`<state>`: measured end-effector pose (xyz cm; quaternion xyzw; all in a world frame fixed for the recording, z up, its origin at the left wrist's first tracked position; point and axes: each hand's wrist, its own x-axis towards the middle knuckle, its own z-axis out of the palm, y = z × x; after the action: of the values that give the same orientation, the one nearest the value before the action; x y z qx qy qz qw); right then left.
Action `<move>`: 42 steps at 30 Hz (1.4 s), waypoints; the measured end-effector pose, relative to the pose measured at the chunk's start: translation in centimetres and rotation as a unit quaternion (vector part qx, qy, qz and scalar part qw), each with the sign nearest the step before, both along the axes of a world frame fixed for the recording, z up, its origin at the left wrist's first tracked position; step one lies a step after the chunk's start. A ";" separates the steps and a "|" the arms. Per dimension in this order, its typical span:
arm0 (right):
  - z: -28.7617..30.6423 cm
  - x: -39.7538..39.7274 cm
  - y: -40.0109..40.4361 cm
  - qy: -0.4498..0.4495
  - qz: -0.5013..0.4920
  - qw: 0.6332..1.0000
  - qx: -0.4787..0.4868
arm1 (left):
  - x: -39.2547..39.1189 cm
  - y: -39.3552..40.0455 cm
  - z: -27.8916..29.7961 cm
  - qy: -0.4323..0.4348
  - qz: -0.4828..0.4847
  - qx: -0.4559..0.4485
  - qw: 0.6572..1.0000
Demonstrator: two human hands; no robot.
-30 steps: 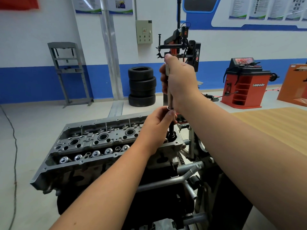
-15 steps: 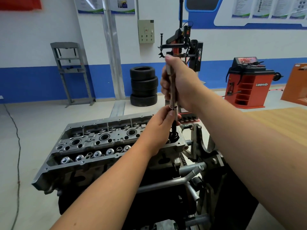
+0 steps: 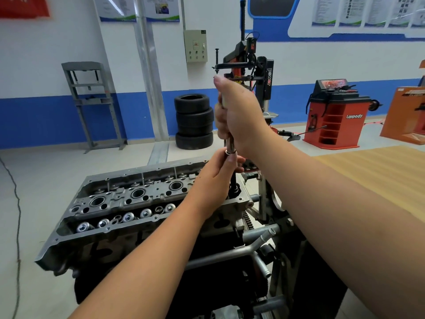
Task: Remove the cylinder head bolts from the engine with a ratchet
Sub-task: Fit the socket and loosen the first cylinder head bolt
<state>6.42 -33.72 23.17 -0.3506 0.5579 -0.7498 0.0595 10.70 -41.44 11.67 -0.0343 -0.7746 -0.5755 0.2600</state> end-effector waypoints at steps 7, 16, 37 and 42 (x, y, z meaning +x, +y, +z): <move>-0.8 0.6 -0.6 0.060 -0.241 0.968 -0.041 | -0.4 -0.2 0.0 0.013 0.014 -0.009 1.000; -1.4 -0.2 -0.4 0.093 -0.111 0.987 -0.066 | -0.2 -0.4 -0.1 0.006 0.010 -0.001 1.000; -1.1 -0.7 -1.0 0.080 -0.185 0.979 -0.015 | -0.5 -0.6 -0.1 -0.002 0.028 0.039 0.999; -1.7 -0.3 -1.6 0.089 -0.124 0.986 -0.064 | -0.4 -0.4 -0.1 0.003 0.003 0.016 1.000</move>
<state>6.07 -35.32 21.44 -0.3474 0.5514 -0.7510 -0.1066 10.30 -41.81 11.53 -0.0298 -0.7648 -0.5869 0.2642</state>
